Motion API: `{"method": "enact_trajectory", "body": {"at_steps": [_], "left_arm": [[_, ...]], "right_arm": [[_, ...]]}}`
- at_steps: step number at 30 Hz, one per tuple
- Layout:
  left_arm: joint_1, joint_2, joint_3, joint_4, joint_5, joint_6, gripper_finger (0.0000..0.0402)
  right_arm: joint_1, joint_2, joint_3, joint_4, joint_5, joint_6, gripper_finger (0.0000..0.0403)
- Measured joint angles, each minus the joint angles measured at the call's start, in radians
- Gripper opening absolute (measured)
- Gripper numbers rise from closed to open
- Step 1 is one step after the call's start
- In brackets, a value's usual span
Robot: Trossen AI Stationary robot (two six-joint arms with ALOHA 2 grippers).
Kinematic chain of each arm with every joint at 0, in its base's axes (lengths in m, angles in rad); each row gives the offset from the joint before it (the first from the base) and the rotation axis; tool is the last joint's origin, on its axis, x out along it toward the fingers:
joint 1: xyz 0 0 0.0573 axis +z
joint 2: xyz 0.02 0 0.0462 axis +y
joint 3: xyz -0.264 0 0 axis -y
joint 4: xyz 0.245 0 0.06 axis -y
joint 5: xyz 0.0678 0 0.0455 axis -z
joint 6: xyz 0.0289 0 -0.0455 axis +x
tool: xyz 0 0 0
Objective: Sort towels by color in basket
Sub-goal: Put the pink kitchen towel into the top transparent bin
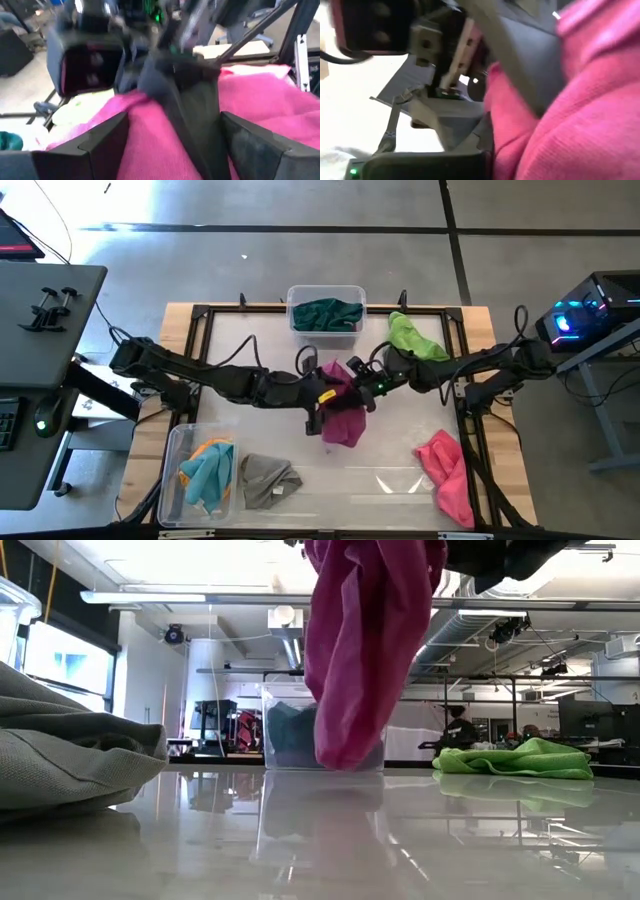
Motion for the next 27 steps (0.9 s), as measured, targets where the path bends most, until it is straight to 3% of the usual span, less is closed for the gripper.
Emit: {"method": "enact_trajectory", "body": {"at_steps": [9,16,21,27], "left_arm": [[-0.008,0.026,0.001,-0.017,-0.014,-0.102,0.0292],[-0.02,0.039,0.001,-0.03,0.003,-0.132,0.0215],[-0.026,0.04,0.002,-0.062,0.013,-0.181,0.0135],[-0.037,0.044,-0.001,-0.114,0.037,-0.234,0.0069]], "right_arm": [[0.0,0.0,0.0,0.039,-0.005,0.014,0.0009],[0.003,0.002,-0.002,0.058,-0.024,0.01,0.0015],[-0.002,0.002,-0.002,0.081,-0.061,0.022,0.0075],[-0.059,-0.034,0.001,-0.029,-0.237,0.085,0.0153]]}}
